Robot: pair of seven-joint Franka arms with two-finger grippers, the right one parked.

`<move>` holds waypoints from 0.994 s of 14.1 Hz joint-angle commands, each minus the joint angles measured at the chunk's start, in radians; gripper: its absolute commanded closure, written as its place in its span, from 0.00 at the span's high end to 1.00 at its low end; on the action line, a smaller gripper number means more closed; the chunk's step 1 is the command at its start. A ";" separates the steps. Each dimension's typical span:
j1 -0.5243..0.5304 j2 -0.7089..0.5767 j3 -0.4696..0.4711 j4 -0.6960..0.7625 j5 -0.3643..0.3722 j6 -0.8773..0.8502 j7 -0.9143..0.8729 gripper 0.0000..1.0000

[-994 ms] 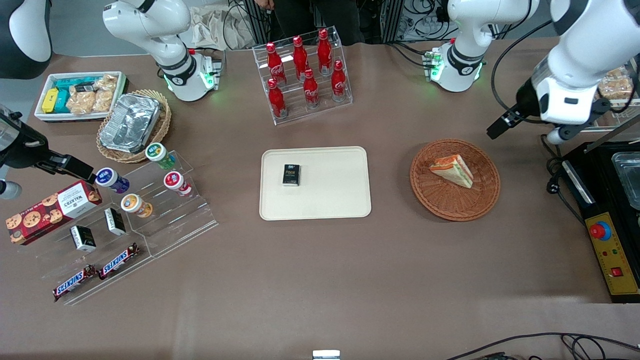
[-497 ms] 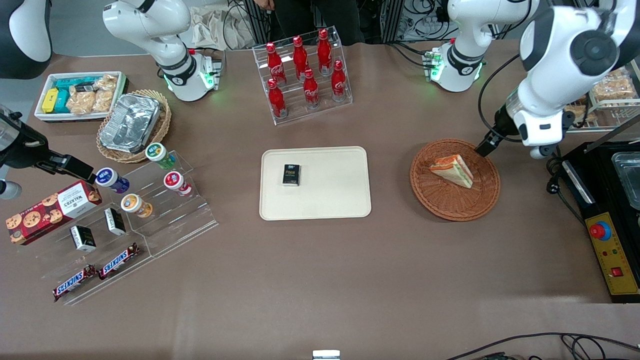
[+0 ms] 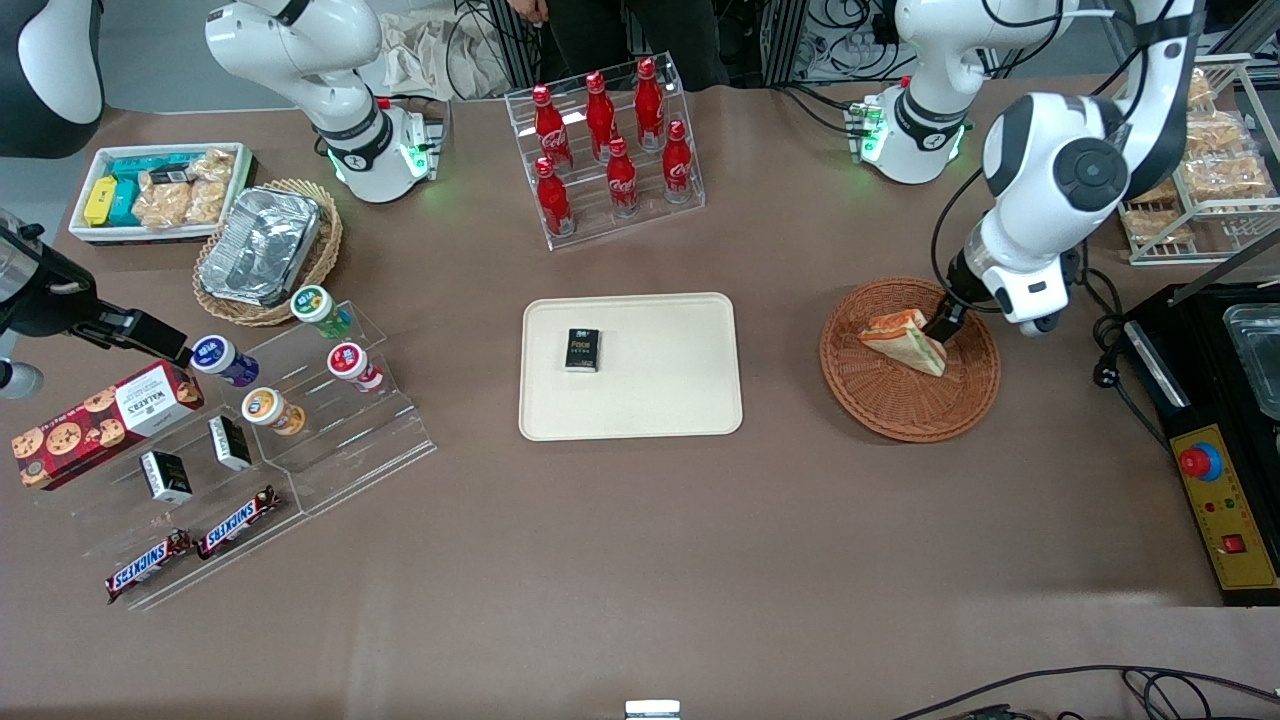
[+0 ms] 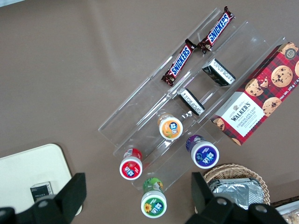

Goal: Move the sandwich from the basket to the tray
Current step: 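Lower the open left gripper onto the wrapped sandwich in the basket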

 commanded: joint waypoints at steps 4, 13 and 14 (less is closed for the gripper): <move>-0.032 0.100 0.004 -0.003 0.024 0.124 -0.048 1.00; -0.040 0.186 0.007 -0.057 0.069 0.263 -0.068 1.00; -0.040 0.189 0.007 -0.072 0.069 0.291 -0.070 1.00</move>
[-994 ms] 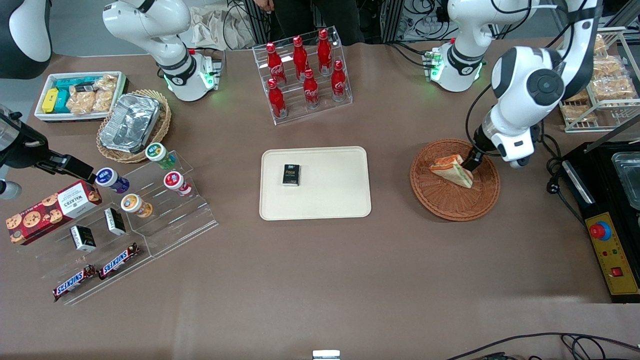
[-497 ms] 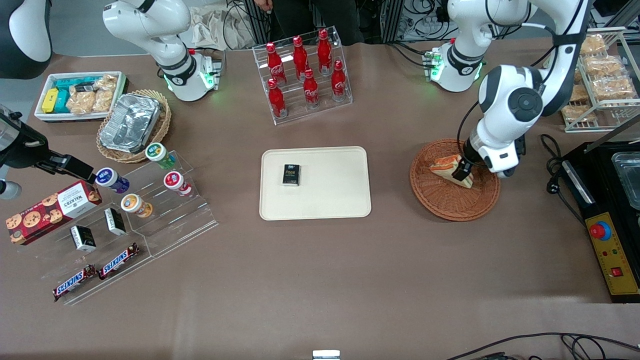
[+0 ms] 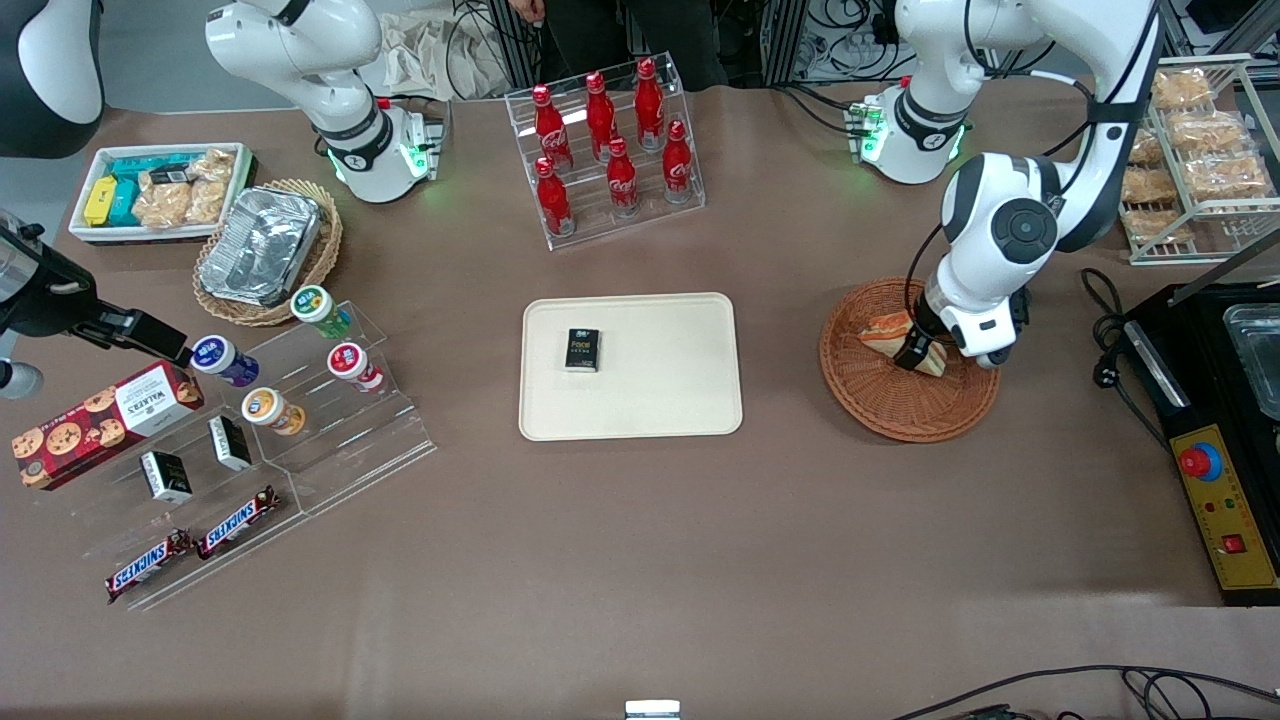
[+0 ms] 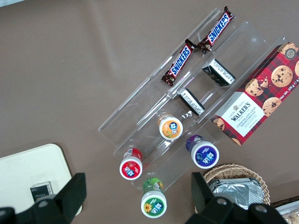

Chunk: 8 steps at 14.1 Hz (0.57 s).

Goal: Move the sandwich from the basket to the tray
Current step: 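Lower the open left gripper onto the wrapped sandwich in the basket, then close the left gripper on the sandwich and lift it from the basket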

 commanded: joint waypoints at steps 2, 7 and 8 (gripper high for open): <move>-0.010 0.008 0.007 -0.065 0.024 0.098 -0.037 1.00; -0.010 0.031 0.008 -0.082 0.036 0.127 -0.069 0.03; -0.010 0.031 0.008 -0.080 0.050 0.127 -0.070 0.00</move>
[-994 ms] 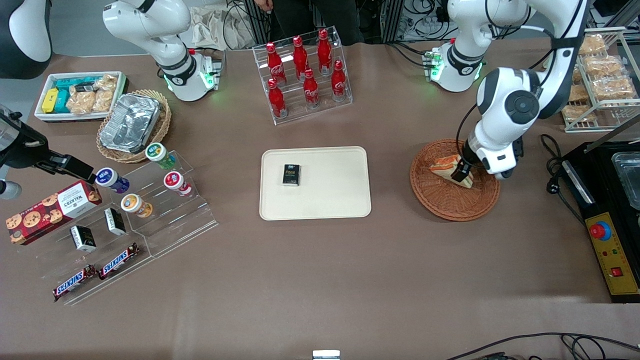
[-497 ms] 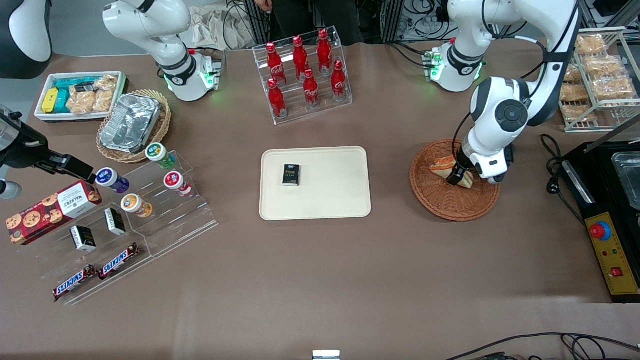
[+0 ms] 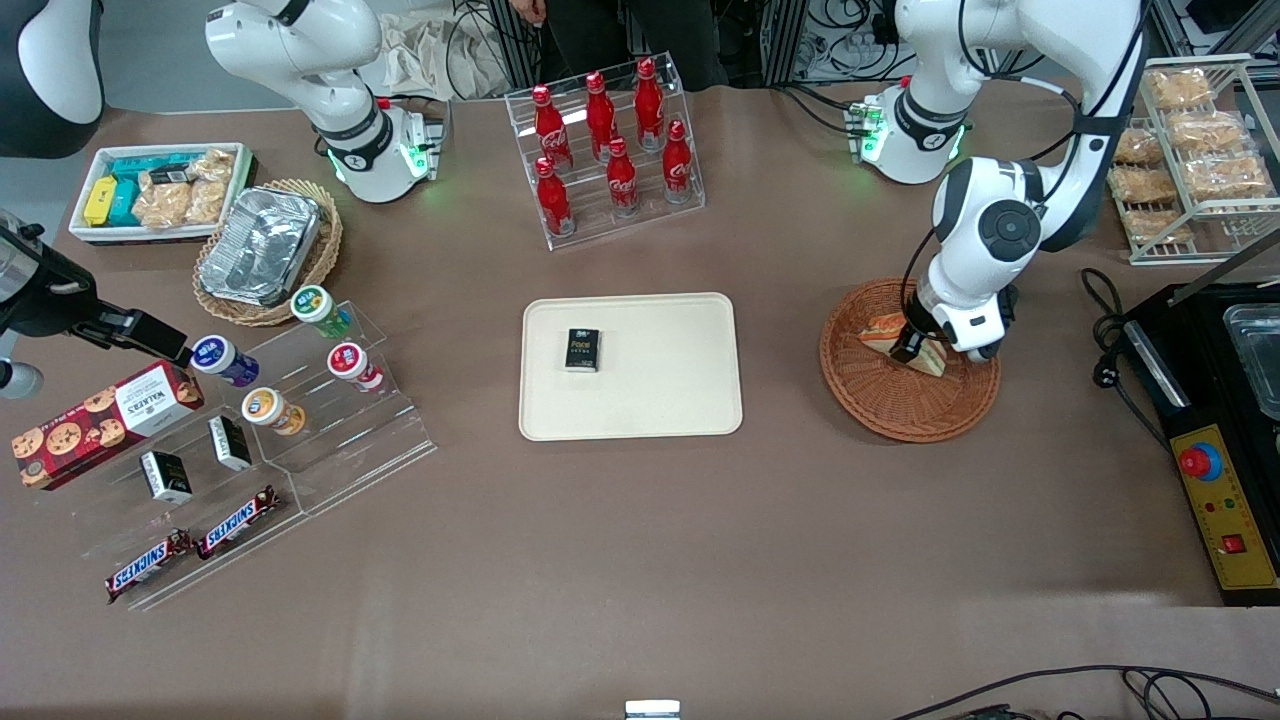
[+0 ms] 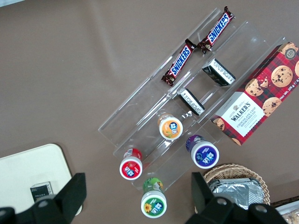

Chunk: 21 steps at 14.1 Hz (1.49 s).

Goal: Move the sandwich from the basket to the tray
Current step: 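Close the left gripper on the sandwich and lift it from the basket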

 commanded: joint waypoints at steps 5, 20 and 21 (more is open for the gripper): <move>-0.008 -0.068 0.006 0.017 0.055 -0.005 -0.021 0.00; -0.011 -0.120 -0.199 0.557 -0.055 -0.645 0.430 0.00; -0.010 -0.112 -0.229 0.557 -0.057 -0.622 0.430 0.00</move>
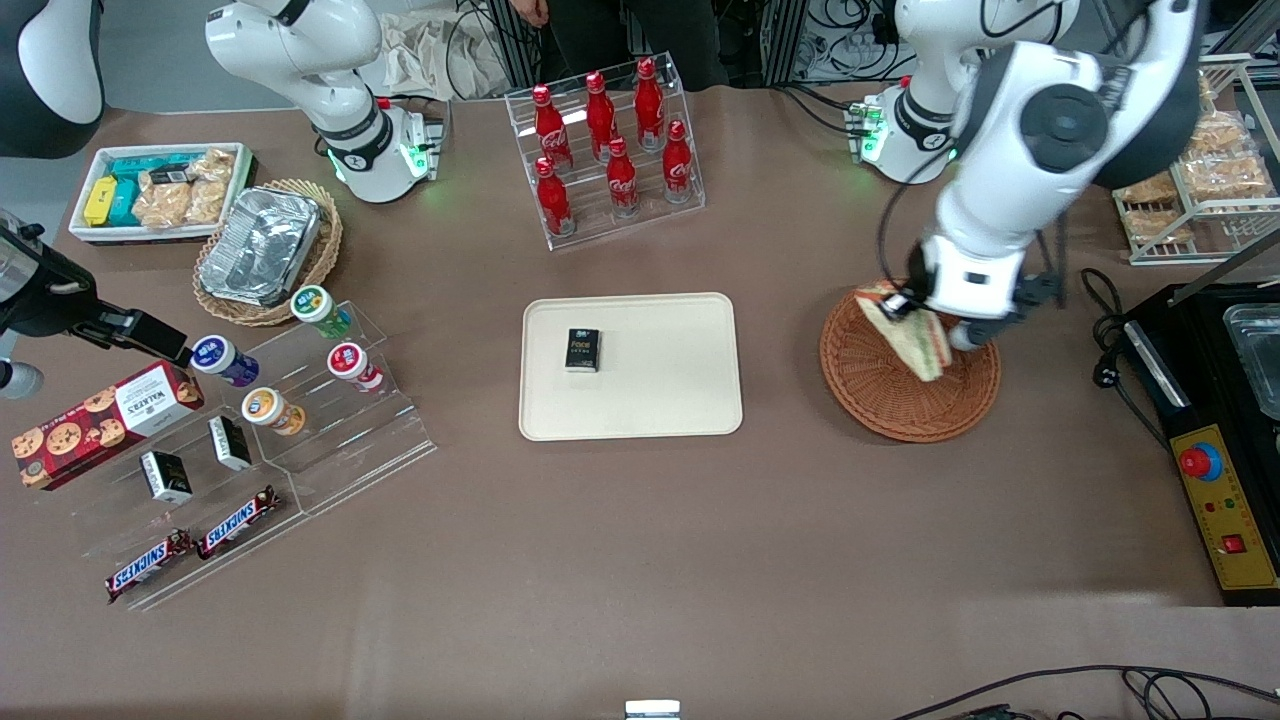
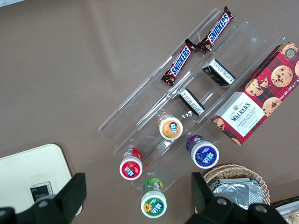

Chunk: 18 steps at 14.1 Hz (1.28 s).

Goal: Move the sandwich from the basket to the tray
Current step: 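Close the left gripper on the sandwich and lift it from the basket, then carry the sandwich with the left gripper over the white tray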

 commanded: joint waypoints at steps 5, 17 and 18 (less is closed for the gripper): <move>-0.095 0.057 -0.110 0.012 0.056 0.090 0.037 0.00; -0.267 0.329 -0.108 -0.105 0.260 0.433 0.026 0.00; -0.267 0.361 -0.108 -0.106 0.283 0.468 0.023 0.00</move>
